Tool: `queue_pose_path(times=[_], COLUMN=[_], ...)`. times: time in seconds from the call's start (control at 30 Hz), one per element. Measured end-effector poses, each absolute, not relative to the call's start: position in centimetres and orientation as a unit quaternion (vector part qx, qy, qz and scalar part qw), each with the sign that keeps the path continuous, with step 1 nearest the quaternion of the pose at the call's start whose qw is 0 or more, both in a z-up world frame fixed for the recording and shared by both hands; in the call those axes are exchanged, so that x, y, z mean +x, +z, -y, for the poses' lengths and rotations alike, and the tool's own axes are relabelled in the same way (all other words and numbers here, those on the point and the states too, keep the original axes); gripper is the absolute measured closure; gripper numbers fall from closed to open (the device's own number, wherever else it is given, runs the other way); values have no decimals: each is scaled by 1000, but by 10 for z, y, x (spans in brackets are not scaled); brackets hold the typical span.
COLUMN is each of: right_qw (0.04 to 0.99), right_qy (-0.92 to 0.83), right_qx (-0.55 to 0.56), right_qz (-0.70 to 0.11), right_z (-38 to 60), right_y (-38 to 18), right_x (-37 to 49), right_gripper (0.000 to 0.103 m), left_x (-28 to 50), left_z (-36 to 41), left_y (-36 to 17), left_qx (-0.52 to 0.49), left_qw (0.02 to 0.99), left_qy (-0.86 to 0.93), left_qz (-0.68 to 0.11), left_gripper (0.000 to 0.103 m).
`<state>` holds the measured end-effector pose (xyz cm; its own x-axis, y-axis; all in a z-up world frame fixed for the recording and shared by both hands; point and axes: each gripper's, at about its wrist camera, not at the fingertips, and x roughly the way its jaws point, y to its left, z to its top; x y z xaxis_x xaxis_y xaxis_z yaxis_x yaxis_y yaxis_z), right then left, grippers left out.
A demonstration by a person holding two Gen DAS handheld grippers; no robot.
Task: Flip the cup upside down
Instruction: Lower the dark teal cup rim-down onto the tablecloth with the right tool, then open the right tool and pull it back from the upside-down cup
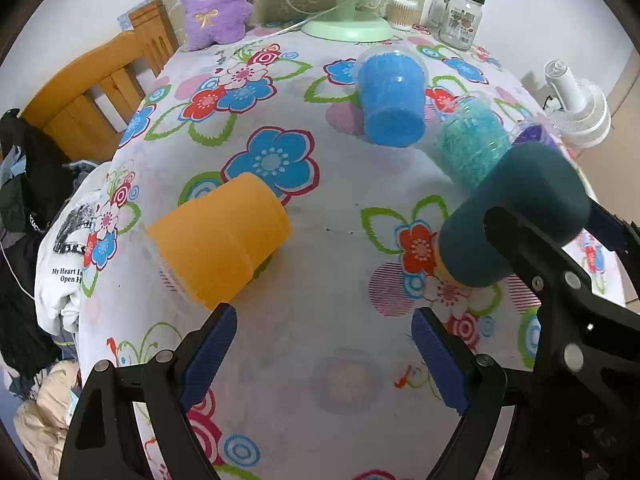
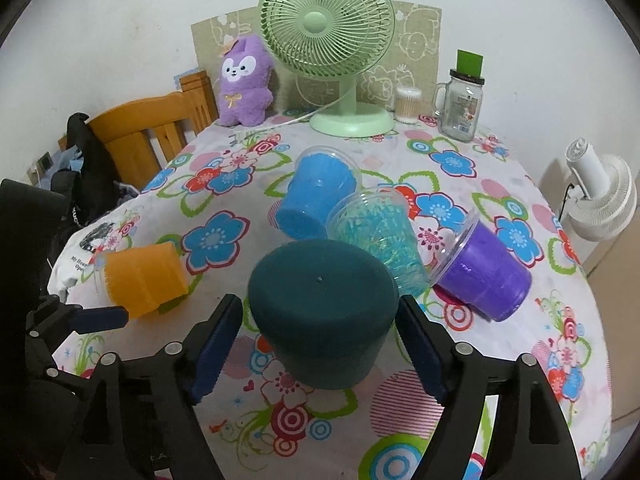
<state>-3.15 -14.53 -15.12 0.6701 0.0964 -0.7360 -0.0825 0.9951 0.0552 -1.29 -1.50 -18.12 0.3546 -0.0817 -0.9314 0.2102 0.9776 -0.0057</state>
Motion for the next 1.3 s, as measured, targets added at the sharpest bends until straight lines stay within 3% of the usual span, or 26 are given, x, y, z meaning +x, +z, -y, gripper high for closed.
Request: queue_pose_path(times=[0.17,0.8,1.3], right_qw=[902,870,868], right_qy=[56,-1,-15], right_qx=[24,48,55], right_qz=[-427,-492,-494], right_z=[144,181,188], right_y=[-126,-94,-38], right_x=[-34,-35,-40], right_gripper=[11,10,10], left_x=[-15,-12,-21], left_z=[16,12,13], left_y=[-160,-123,-54], left_qx=[60,26,29], left_qw=[823,827,847], left_qy=[-94,-95,-78], left_qz=[-558,-554,-524], left_gripper=[12,10,8])
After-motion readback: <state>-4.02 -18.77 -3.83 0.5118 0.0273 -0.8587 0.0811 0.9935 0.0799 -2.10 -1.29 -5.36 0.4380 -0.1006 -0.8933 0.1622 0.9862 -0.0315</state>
